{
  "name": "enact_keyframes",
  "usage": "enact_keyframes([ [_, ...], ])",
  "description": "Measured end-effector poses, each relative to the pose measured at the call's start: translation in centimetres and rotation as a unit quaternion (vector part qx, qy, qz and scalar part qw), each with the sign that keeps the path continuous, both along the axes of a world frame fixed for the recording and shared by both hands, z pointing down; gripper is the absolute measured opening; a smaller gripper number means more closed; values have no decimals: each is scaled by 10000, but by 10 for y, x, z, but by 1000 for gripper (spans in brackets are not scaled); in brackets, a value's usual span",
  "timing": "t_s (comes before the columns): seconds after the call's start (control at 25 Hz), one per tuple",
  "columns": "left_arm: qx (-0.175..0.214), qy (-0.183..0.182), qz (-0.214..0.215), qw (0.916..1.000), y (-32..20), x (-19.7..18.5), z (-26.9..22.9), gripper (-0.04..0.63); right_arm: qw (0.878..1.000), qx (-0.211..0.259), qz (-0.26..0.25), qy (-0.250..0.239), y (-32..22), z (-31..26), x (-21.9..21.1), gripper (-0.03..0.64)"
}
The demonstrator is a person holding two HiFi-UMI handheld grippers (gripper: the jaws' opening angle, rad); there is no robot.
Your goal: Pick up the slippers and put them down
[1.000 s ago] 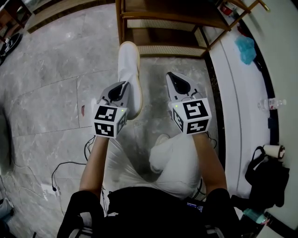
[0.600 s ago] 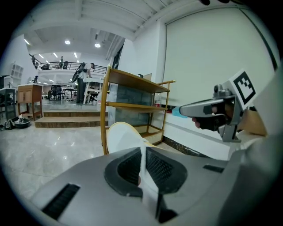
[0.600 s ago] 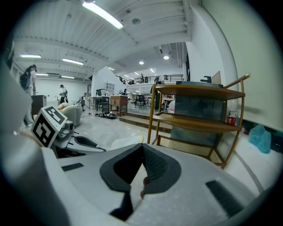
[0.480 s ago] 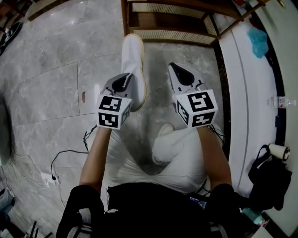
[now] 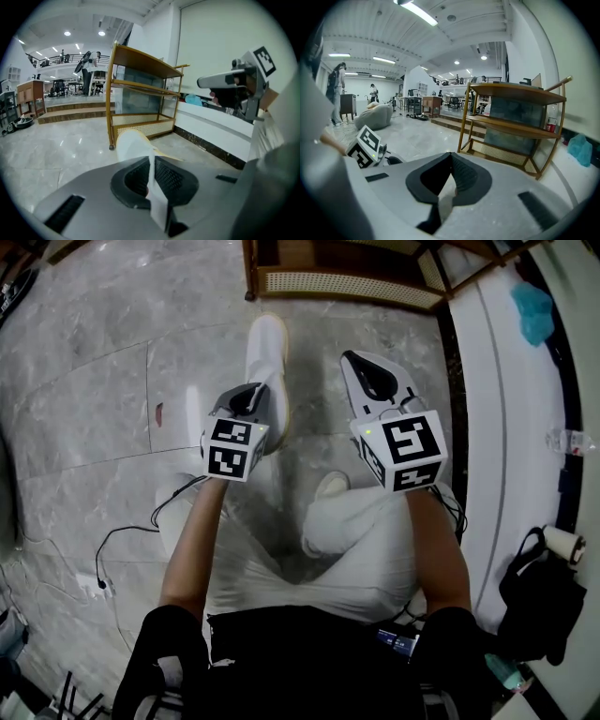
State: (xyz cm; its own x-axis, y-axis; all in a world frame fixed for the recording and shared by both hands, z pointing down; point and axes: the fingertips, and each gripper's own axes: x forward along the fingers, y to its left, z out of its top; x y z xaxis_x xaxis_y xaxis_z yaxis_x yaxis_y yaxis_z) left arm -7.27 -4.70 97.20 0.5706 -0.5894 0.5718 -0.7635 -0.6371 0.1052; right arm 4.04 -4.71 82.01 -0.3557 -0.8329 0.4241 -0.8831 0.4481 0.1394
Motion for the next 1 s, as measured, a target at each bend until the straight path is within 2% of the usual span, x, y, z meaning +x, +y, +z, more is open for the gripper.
enact_keyframes([
  [0.24, -213, -343, -15, 9992, 9, -7, 43, 15, 9998, -194, -95, -27, 5, 6, -8, -2],
  [0.48, -383, -428, -48, 9983, 10, -8, 77, 15, 9962, -598, -489, 390, 22, 37, -26, -2],
  [0.68, -463, -461, -78, 9978, 11, -8, 103, 16, 9924, -1038, -659, 57, 31, 55, -30, -2],
  [1.0, -626, -528, -207, 9964, 11, -14, 145, 17, 9926, -993, -634, 285, 30, 58, -26, -2],
])
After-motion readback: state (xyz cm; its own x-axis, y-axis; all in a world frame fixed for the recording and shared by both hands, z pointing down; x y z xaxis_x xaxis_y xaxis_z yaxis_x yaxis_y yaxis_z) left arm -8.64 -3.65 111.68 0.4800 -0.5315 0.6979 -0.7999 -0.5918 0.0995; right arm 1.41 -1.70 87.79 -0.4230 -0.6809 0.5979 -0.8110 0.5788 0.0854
